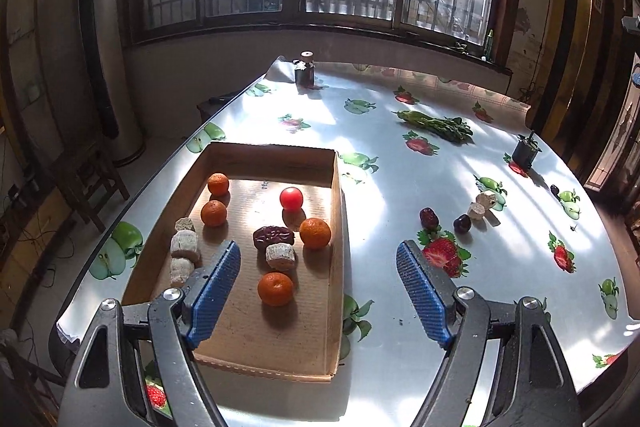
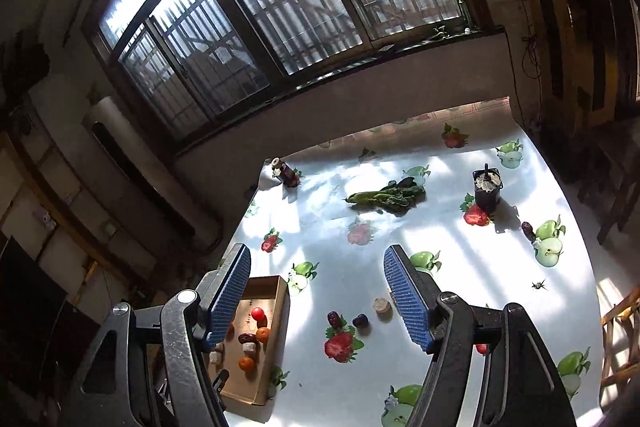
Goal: Organize fruits
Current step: 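Move left tool to a red date while right tool approaches a white block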
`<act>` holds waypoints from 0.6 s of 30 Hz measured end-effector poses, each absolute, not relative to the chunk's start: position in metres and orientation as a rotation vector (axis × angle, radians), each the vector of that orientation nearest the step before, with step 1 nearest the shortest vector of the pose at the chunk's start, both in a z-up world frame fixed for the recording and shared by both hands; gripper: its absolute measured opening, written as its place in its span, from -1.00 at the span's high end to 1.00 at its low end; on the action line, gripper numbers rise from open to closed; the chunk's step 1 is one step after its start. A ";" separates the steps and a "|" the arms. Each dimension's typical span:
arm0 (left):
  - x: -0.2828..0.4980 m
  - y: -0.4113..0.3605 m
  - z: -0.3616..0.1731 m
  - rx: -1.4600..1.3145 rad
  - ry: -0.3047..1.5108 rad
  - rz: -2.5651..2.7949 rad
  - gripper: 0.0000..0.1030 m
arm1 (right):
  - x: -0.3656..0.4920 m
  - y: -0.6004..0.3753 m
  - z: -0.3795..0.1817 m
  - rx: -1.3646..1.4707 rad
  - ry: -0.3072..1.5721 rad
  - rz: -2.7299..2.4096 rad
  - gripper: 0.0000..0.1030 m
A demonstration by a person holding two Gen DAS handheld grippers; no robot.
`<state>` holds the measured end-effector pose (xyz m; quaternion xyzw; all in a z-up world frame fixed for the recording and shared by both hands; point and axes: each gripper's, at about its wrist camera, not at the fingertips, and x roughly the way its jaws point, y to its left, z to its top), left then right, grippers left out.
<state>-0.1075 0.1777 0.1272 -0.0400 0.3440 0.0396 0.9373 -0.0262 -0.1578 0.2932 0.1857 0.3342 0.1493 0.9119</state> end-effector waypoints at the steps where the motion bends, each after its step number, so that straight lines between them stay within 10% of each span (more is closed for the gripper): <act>1: -0.106 0.177 0.126 -0.074 0.704 0.087 -0.55 | -0.023 -0.158 0.285 0.369 0.693 0.289 -0.57; 18: -0.075 0.161 0.111 -0.036 0.776 0.059 -0.55 | 0.031 -0.168 0.192 0.242 0.798 0.129 -0.64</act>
